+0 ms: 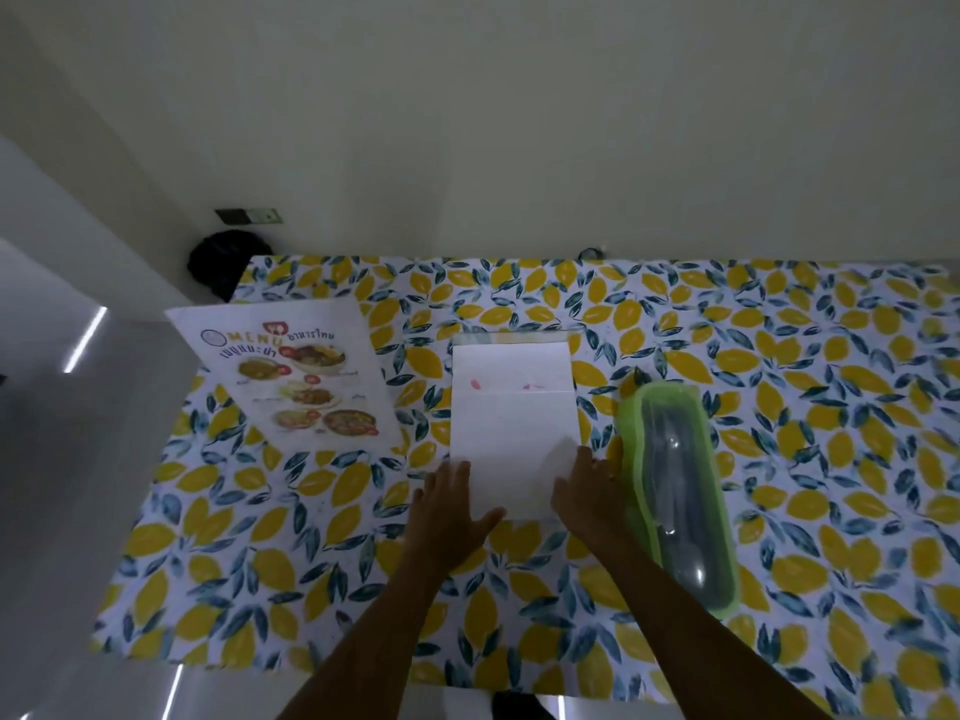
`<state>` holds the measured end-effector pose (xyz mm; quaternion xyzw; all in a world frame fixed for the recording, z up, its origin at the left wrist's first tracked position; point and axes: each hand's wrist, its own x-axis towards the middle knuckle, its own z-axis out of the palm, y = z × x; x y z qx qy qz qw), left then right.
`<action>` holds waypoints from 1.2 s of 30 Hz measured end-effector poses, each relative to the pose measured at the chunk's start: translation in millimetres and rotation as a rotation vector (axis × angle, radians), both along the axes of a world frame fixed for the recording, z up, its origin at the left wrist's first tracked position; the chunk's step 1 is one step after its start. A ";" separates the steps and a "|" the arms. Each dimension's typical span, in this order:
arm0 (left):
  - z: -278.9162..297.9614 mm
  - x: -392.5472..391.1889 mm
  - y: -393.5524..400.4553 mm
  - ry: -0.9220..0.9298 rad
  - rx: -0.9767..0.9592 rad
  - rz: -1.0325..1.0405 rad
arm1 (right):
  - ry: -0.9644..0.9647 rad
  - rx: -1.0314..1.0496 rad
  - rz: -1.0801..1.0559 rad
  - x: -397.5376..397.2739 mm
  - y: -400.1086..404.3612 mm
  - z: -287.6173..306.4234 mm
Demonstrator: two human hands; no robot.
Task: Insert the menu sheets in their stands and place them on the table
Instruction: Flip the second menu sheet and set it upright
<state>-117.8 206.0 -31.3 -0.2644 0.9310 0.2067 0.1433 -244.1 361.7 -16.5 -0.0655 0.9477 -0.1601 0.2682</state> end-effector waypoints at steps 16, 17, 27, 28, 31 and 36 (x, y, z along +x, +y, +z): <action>49.6 57.3 -17.5 0.421 0.260 0.103 | 0.167 -0.438 -0.035 33.4 68.0 39.5; 54.4 67.3 -17.9 0.430 0.284 0.075 | 0.172 -0.471 -0.038 40.5 76.9 42.2; 84.2 138.5 -3.7 0.573 0.264 0.018 | 0.120 -0.649 -0.047 118.3 130.5 80.6; 88.3 140.7 -3.3 0.589 0.260 0.009 | 0.110 -0.656 -0.050 121.6 133.3 84.9; 98.8 141.1 -4.4 0.617 0.236 -0.043 | 0.156 -0.645 -0.038 126.3 138.0 100.9; 120.9 126.3 -9.2 0.675 0.241 -0.080 | 0.247 -0.610 0.042 116.2 135.1 122.2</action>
